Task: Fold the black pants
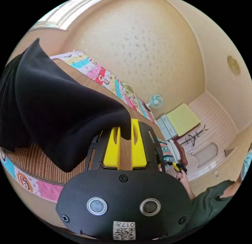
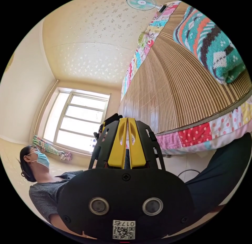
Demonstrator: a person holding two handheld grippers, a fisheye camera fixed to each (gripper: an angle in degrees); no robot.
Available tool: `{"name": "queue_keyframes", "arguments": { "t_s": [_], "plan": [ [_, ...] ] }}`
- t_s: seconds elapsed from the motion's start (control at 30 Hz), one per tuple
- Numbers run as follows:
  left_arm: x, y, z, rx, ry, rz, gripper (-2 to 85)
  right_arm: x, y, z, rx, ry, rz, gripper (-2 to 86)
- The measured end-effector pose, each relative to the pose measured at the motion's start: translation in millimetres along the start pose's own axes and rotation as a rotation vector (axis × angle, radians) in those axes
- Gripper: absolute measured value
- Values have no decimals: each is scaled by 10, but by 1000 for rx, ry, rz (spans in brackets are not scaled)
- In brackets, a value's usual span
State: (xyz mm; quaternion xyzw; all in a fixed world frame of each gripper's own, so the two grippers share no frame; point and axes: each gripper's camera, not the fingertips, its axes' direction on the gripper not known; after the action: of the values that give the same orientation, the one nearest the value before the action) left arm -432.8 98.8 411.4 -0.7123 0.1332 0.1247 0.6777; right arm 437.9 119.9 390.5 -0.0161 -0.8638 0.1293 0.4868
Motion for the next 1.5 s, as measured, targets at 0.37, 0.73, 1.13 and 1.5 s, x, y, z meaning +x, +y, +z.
{"name": "queue_keyframes", "arguments": {
  "t_s": [0.37,0.73,1.13,1.5],
  "plan": [
    [1535,3532,949,-420,88,238,85,889,589,-650,-50,18,74,6],
    [1326,4308,-8,-589,207,322,84,1122,53,1189,-448,179,-154,93],
    [1154,4606,-408,-574,204,323,80,1736,-1444,3927,-724,223,-230,132],
    [989,4547,-230,-632,292,368,81,2130,-1685,4131,-695,-303,-37,41]
  ]
}}
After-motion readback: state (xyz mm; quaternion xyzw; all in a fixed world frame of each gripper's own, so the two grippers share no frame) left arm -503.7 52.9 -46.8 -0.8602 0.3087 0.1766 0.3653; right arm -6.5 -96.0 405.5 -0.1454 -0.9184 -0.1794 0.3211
